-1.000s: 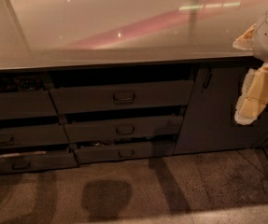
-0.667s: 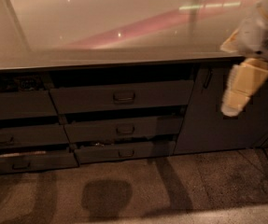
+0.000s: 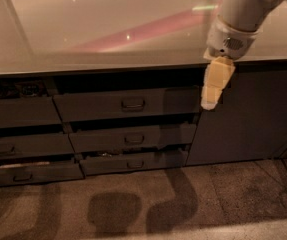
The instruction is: Open top drawer
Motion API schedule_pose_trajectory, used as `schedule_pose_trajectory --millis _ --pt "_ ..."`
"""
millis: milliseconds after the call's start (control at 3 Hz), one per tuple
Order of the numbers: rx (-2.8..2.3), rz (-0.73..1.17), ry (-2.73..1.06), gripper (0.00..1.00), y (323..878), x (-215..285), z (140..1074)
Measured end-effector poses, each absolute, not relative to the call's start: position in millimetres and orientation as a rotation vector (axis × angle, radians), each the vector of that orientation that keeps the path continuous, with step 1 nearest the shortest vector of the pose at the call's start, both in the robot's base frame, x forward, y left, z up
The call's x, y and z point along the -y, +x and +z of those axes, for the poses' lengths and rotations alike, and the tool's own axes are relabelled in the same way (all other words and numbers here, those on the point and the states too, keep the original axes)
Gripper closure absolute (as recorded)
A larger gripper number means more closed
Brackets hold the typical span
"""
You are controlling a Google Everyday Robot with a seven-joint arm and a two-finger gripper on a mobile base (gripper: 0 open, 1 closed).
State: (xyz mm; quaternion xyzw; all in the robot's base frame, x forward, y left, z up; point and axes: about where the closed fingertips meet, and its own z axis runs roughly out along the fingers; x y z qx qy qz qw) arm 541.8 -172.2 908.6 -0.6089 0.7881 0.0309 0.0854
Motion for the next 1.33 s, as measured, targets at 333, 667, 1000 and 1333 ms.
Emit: schedule_pose_trajectory --millis 333,667,1000,1333 --pt "-2.369 0.096 -1.835 0.0 560 159 896" --pt "-2.308 0.003 -1.852 0.0 559 160 899" --pt "-2.125 -0.209 -1.886 0.0 523 167 901" --pt "-2.031 -0.232 -1.887 0.0 498 173 878"
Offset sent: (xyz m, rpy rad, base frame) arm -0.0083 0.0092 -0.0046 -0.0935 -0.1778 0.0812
